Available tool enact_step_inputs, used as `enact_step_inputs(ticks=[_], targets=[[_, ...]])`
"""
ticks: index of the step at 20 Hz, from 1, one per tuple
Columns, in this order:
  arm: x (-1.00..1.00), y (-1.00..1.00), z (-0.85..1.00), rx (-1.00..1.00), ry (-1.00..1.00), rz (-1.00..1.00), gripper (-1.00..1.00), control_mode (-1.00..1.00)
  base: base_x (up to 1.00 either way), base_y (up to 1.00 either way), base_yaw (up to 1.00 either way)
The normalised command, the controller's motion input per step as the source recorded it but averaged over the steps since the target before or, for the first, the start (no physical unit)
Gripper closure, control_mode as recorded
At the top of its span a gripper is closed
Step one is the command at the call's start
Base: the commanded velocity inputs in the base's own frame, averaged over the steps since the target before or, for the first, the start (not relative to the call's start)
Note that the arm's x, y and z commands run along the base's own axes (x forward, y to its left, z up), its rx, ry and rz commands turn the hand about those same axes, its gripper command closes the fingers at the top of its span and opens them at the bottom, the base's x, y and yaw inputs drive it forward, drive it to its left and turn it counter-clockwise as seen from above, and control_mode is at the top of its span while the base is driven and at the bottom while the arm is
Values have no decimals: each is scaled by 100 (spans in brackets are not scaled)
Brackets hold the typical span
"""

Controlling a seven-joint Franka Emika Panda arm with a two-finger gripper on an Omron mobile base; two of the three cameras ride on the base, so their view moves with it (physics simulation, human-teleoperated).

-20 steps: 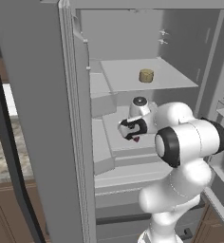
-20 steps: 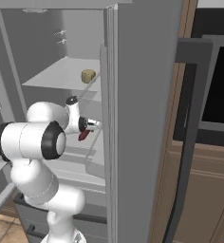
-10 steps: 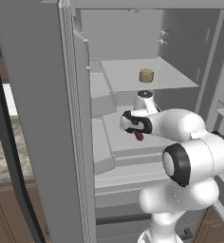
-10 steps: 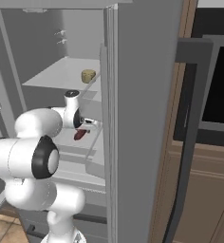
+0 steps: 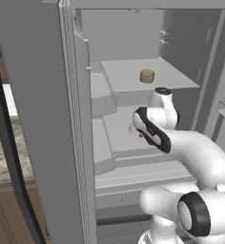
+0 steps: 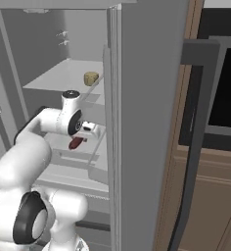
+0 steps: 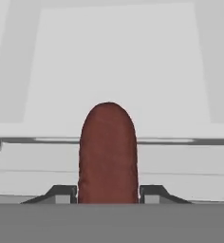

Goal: Retrieve the sausage and cheese from the fridge and place them on the cutting board on the counter.

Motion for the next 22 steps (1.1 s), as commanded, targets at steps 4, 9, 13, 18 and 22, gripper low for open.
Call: enact_step_inputs(ticks=[4,9,13,18,22], targets=[[-100,-4,71,7,0,0,100,-100,0,0,0],[-88,-9,95,6,0,0,100,-100,0,0,0],[-59,-16,100,3,0,0,100,-100,0,0,0],[-69,-8,100,0,0,0,100,-100,0,0,0],[-69,-1,98,0,0,0,100,-100,0,0,0]])
